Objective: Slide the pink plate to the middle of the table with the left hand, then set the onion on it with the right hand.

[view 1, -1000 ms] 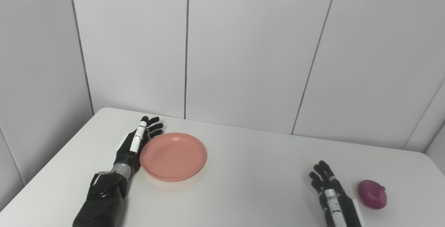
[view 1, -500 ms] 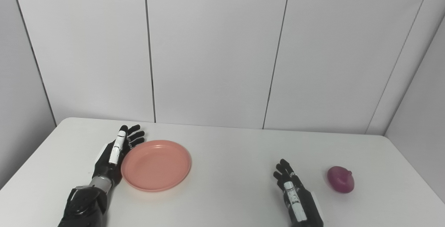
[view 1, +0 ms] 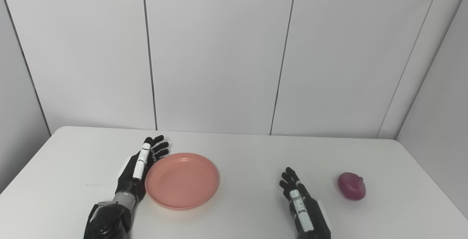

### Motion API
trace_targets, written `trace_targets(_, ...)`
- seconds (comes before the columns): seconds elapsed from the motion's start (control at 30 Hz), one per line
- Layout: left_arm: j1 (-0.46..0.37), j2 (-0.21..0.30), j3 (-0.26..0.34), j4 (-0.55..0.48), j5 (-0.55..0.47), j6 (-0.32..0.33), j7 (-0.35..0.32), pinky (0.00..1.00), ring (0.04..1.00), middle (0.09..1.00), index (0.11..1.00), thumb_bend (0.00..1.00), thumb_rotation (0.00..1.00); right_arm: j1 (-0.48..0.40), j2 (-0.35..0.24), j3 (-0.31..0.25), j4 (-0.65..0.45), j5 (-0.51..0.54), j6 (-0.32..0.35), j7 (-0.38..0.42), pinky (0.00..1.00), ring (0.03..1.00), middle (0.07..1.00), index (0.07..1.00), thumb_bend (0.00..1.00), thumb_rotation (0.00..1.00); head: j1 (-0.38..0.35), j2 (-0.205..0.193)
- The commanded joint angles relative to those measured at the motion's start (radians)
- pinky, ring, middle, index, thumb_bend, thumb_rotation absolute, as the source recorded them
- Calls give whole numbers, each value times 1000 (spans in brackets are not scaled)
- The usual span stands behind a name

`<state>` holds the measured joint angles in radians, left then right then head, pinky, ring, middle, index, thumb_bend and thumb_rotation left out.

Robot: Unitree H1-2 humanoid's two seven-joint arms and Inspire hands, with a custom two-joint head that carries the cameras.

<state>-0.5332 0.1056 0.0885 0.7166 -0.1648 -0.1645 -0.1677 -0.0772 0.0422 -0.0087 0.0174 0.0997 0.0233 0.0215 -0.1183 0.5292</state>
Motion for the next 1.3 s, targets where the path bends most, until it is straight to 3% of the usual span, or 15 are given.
trace_targets(0.0, -5, -22, -5, -41, 8, 27, 22, 868, 862, 853, 839, 516, 1000, -15, 0, 6, -27, -1, 15, 6, 1000, 946, 934, 944, 551, 803, 13, 1)
trace_targets(0.33, 67, -104, -33, -214, 74, 121, 137, 889, 874, 865, 861, 521, 1000, -16, -4, -23, -16, 25, 2, -1, 960, 905, 904, 909, 567, 702, 33, 3)
trace_targets(0.8, 161, -250, -81, -317, 148, 99, 247, 906, 891, 883, 881, 514, 1000, -15, -14, -44, -17, 55, -7, 3, 933, 887, 889, 892, 540, 677, 85, 3)
trace_targets(1.27, 178, -302, -100, -340, 166, 115, 269, 938, 919, 915, 910, 483, 1000, -13, -16, -53, -32, 63, 8, 4, 936, 889, 891, 895, 514, 679, 91, 10)
